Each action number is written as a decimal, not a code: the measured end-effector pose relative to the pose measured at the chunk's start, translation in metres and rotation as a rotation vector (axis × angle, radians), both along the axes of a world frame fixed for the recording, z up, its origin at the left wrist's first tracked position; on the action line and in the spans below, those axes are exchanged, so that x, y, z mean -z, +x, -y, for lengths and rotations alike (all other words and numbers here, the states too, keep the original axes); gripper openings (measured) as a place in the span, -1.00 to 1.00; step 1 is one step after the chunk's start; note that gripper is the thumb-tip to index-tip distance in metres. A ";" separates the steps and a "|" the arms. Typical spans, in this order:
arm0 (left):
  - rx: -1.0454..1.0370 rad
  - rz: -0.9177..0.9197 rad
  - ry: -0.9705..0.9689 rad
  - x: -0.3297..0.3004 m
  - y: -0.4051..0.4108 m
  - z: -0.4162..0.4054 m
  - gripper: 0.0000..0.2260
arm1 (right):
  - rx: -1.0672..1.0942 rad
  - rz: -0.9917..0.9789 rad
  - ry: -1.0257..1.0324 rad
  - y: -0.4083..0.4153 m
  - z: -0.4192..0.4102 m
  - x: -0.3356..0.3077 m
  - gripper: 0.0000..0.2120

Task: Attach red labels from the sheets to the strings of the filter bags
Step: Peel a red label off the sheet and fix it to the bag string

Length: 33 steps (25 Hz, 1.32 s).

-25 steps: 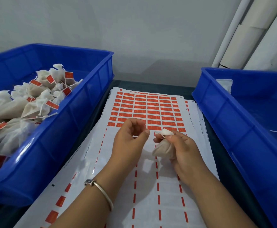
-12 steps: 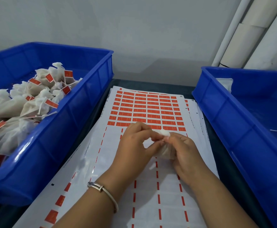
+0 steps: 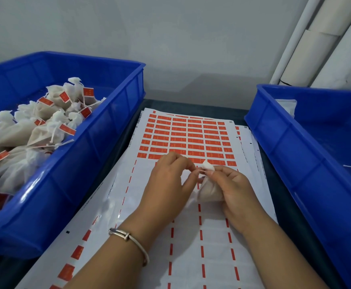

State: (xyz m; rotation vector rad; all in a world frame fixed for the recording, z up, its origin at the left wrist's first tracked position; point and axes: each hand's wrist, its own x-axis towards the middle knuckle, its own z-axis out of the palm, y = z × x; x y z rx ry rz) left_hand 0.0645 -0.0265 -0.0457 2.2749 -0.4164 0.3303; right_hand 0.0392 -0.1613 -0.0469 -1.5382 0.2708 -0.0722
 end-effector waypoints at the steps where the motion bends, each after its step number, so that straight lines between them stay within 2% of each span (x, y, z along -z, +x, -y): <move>1: -0.011 0.004 -0.003 -0.001 0.000 -0.001 -0.90 | -0.001 -0.002 -0.015 0.001 0.000 0.001 -0.90; 3: -0.028 0.002 -0.016 -0.003 0.001 -0.002 -0.90 | -0.013 -0.004 -0.048 0.001 0.001 0.003 -0.94; 6: -0.042 0.005 -0.001 -0.004 0.001 -0.004 -0.90 | -0.037 0.003 -0.065 0.001 0.002 0.004 -0.87; 10: -0.076 0.024 0.026 -0.003 0.003 -0.004 -0.89 | -0.056 0.004 -0.072 0.002 0.001 0.004 -0.89; 18: -0.192 0.003 0.009 -0.001 0.009 -0.007 -0.91 | -0.129 0.035 0.039 0.002 0.002 0.004 -0.71; 24: -0.246 -0.025 -0.012 0.002 0.014 -0.010 -0.93 | -0.267 0.029 0.029 -0.001 0.001 0.005 -0.72; 29: -0.227 -0.057 -0.093 0.000 0.010 -0.008 -0.93 | -0.400 -0.023 0.035 -0.007 0.008 -0.002 -0.58; 31: -0.221 -0.043 -0.094 -0.006 0.008 -0.007 -0.92 | -0.453 -0.029 -0.002 -0.007 0.008 -0.005 -0.63; 33: -0.198 0.005 -0.060 -0.014 0.004 -0.002 -0.90 | -0.410 -0.013 0.029 -0.006 0.009 -0.008 -0.81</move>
